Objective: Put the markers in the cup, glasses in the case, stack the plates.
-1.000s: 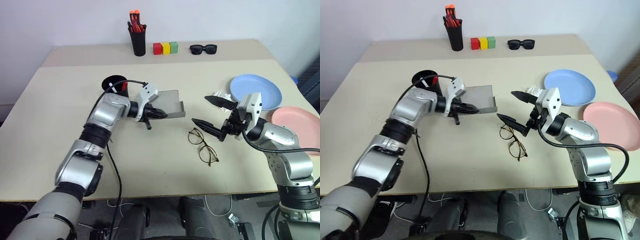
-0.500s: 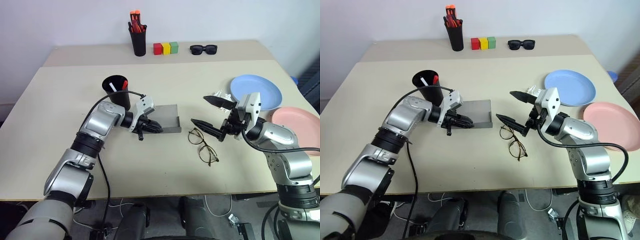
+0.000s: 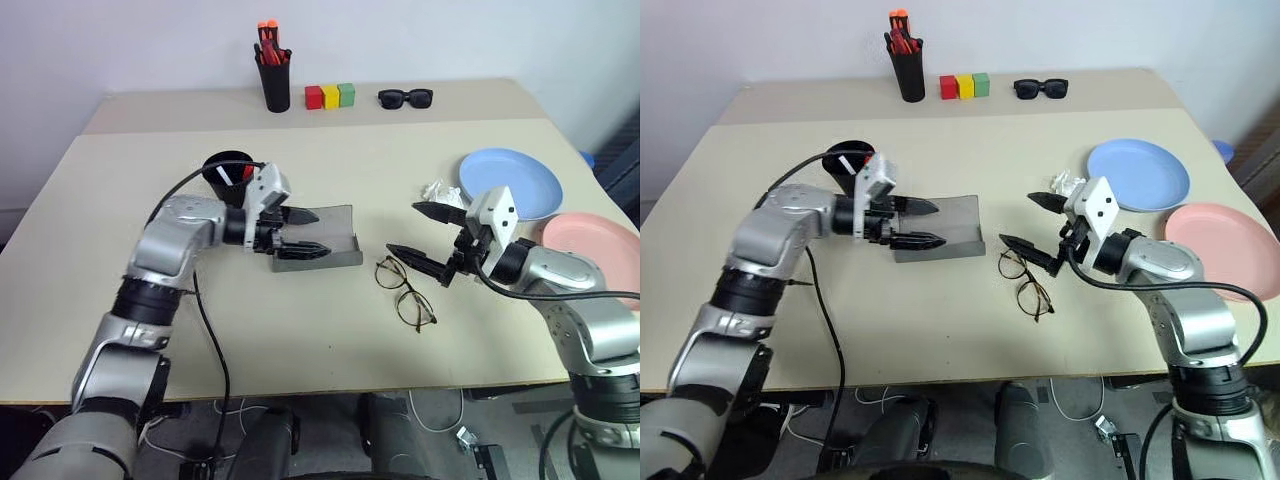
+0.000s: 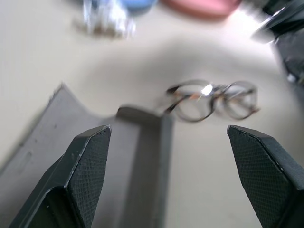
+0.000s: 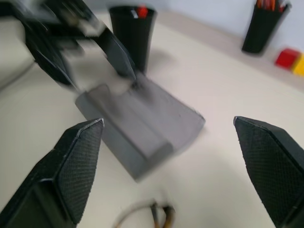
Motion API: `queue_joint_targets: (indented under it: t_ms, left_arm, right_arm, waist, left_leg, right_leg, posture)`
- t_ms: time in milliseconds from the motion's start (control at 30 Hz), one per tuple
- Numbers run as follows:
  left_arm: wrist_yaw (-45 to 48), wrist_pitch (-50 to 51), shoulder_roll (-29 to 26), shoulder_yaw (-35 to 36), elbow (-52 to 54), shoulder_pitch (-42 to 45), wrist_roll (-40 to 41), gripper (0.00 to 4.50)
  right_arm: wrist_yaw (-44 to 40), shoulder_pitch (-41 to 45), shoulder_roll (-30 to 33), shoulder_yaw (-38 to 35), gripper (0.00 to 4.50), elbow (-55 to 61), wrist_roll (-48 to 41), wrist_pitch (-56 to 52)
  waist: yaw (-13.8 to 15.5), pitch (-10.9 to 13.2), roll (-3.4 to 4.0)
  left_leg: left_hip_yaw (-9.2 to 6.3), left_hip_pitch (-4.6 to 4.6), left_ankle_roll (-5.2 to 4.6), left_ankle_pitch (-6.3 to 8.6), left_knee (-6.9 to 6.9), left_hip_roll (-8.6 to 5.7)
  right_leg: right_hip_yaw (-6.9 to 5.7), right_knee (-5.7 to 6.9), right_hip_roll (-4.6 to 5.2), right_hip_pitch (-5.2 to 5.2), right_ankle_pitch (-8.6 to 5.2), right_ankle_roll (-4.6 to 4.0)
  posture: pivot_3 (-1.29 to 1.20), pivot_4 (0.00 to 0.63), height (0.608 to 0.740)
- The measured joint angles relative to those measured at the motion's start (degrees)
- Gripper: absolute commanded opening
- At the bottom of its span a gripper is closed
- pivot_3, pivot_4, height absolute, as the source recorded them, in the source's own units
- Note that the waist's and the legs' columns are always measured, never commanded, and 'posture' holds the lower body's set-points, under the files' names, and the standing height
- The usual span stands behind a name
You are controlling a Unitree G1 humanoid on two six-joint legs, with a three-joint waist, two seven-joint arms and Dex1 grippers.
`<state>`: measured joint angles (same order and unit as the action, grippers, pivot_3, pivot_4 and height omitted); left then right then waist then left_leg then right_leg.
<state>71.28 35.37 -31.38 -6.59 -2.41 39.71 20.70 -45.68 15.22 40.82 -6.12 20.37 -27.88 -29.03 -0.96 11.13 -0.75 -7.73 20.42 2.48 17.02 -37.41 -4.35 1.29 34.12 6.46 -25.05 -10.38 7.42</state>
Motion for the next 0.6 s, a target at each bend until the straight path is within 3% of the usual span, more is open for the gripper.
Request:
queue_joint_targets:
  t_ms: [133,300,433,600]
  left_arm:
    - [3.4,-1.0,-4.9,4.4,9.6,-9.5,5.4,3.99]
    - [4.1,-5.3,-9.2,12.1,14.1,-18.3,8.8,3.99]
    - [4.0,-7.2,-10.9,15.2,15.3,-21.7,11.1,3.99]
    - [5.1,-7.6,-14.8,21.1,16.1,-25.9,14.5,3.99]
  right_arm:
    - [2.1,-3.0,5.6,-0.2,4.50,7.8,-0.1,-8.2]
    - [6.9,0.5,7.1,0.8,4.50,13.2,-3.3,-22.0]
    - [14.3,6.4,7.8,8.3,4.50,13.6,2.8,-29.1]
    - [21.0,14.0,1.0,7.6,4.50,12.9,3.0,-44.6]
  waist:
    - [0.3,0.0,0.01]
    - [0.4,0.0,-0.01]
    - [0.4,0.0,-0.02]
    - [0.2,0.0,-0.04]
  left_leg:
    - [0.04,0.03,-0.01,0.00,0.03,0.04]
    - [0.06,-0.03,-0.02,0.00,-0.13,0.12]
    - [0.04,0.00,-0.03,0.01,-0.16,0.08]
    - [0.06,0.07,-0.06,0.03,-0.08,0.11]
  right_leg:
    - [0.01,0.00,0.00,-0.03,-0.01,-0.02]
    - [0.00,-0.02,0.00,0.14,-0.06,-0.18]
    - [-0.05,-0.02,0.00,0.14,-0.09,-0.23]
    - [-0.04,-0.04,-0.02,0.00,0.01,-0.10]
  posture:
    - [0.00,0.150,0.740]
    - [0.00,0.150,0.740]
    - [0.00,0.150,0.740]
    - [0.00,0.150,0.740]
